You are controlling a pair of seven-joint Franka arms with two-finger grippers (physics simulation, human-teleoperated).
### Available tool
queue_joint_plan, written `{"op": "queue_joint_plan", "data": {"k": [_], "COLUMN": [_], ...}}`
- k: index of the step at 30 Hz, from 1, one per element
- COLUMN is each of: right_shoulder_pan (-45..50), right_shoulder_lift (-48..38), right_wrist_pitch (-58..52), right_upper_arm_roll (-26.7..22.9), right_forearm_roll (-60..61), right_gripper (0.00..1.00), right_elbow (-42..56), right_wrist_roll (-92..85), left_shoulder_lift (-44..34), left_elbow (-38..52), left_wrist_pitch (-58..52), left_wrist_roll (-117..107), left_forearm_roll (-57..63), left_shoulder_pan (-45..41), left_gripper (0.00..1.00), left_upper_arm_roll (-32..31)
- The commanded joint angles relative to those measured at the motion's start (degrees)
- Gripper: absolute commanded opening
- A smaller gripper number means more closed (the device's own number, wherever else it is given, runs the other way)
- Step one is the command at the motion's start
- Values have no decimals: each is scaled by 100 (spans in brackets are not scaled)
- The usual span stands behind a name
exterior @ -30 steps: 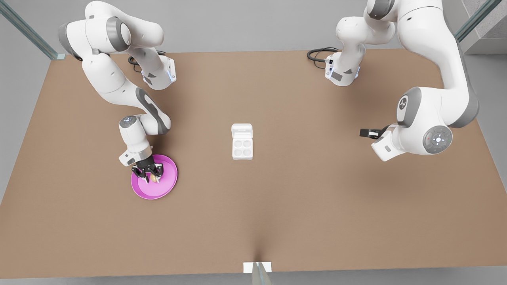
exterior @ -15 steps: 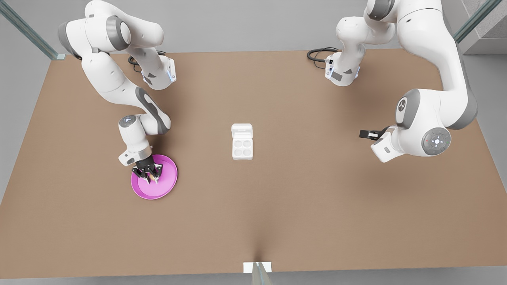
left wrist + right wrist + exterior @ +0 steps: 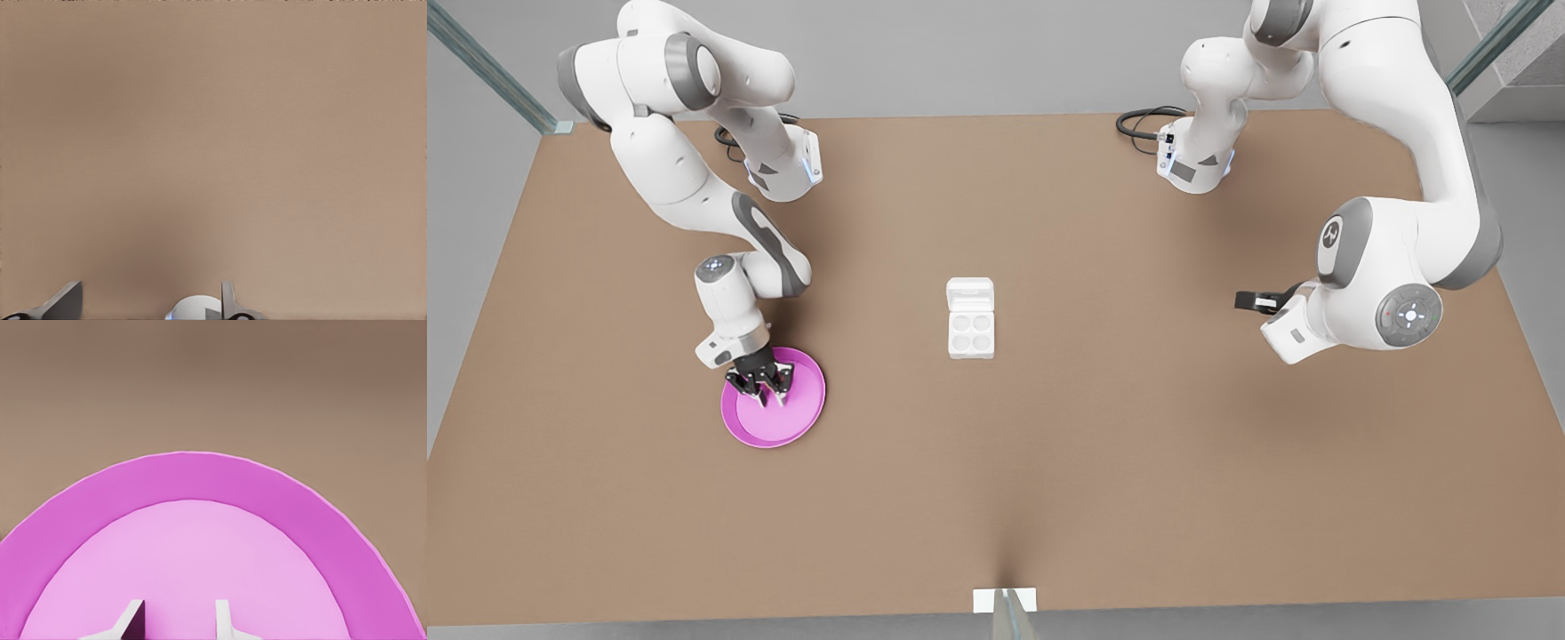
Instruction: Pack egg into the box and close the box lid
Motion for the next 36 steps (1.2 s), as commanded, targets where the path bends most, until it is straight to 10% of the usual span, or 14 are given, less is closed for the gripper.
{"op": "queue_joint_plan", "data": {"k": [1,8,17,36], "right_shoulder_pan": [-9,0,0,-70], "right_shoulder_lift": [-28,-239,-318,-397], "right_wrist_pitch": [0,-9,0,-9], "right_upper_arm_roll": [10,54,54,54], "right_forearm_roll": [0,-9,-9,0], "right_gripper": [55,56,82,62], "right_elbow": [-47,-530,-671,-785], "right_wrist_roll": [-1,-27,-115,-370], "left_shoulder_lift": [0,8,8,79], "left_elbow": [0,0,0,0], "left_wrist_pitch": [-1,8,26,43], "left_wrist_roll": [7,-2,7,7], "left_forearm_roll": [12,4,4,-5], "left_shoulder_pan": [0,0,0,0], "left_gripper": [100,100,100,100], "left_upper_arm_roll": [0,0,0,0]}}
